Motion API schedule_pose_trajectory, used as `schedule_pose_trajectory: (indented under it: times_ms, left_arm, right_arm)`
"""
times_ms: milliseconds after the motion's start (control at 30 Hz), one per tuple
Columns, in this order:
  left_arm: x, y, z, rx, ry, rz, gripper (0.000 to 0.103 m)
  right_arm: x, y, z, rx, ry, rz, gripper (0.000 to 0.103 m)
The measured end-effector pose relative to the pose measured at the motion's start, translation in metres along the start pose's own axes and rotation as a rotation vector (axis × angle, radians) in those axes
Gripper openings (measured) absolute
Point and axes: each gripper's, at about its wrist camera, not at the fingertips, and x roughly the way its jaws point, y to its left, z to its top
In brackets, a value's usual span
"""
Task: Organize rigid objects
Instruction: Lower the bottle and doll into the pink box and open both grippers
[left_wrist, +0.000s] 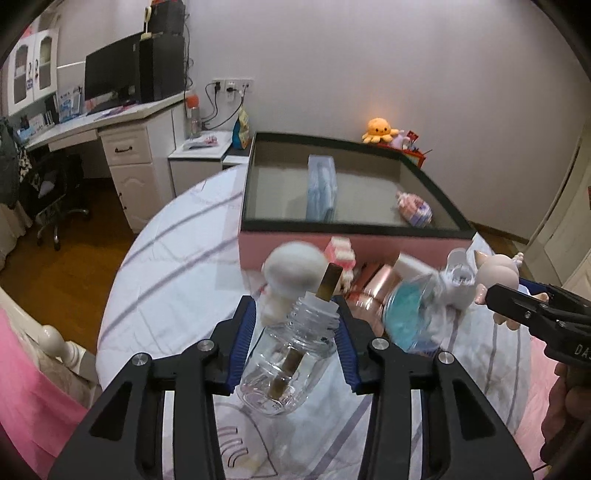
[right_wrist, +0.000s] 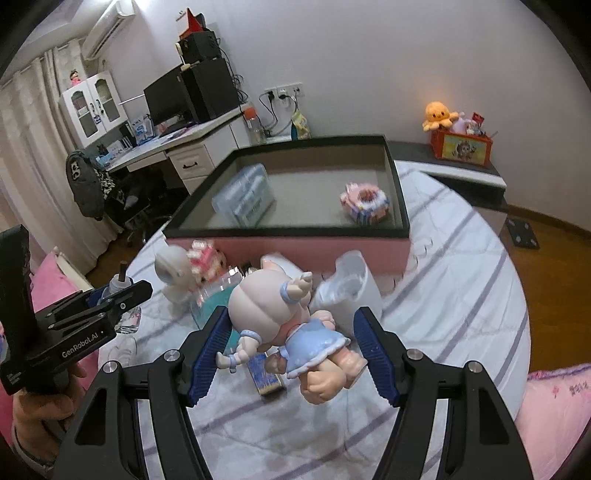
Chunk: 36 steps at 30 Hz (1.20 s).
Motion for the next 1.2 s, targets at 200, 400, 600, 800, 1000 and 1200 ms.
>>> schedule_pose_trajectory:
  times_ms: [200, 400, 600, 800, 1000, 1200]
  left_arm:
    - [-0.007, -0.005, 0.038, 0.024, -0.068, -0.010, 0.042]
    - [0.006, -0.011, 0.089, 0.039, -0.118, -0.033, 0.042]
    - [0.049, -0.019, 0.136, 0.059, -0.117, -0.032, 0.042]
    - [0.106, -0.014, 0.169, 0.050, -0.076, -0.021, 0.042]
    - [0.170, -0.003, 0.185, 0.021, 0.044, -0.032, 0.042]
    - [0.186, -0.007, 0.193, 0.045, 0.095, 0.004, 0.044]
  right_arm:
    - [0.001, 0.004, 0.033, -0.034, -0.046, 0.005, 0.070]
    - [0.023, 0.002, 0.082, -0.056, -0.070, 0.004, 0.070]
    - [0.067, -0.004, 0.124, -0.050, -0.045, -0.009, 0.070]
    - [0.111, -0.017, 0.150, -0.044, 0.007, -0.034, 0.070]
    - [0.152, -0.028, 0.160, -0.033, 0.086, -0.055, 0.070]
    - [0.179, -0.031, 0.158, -0.027, 0.158, -0.063, 0.070]
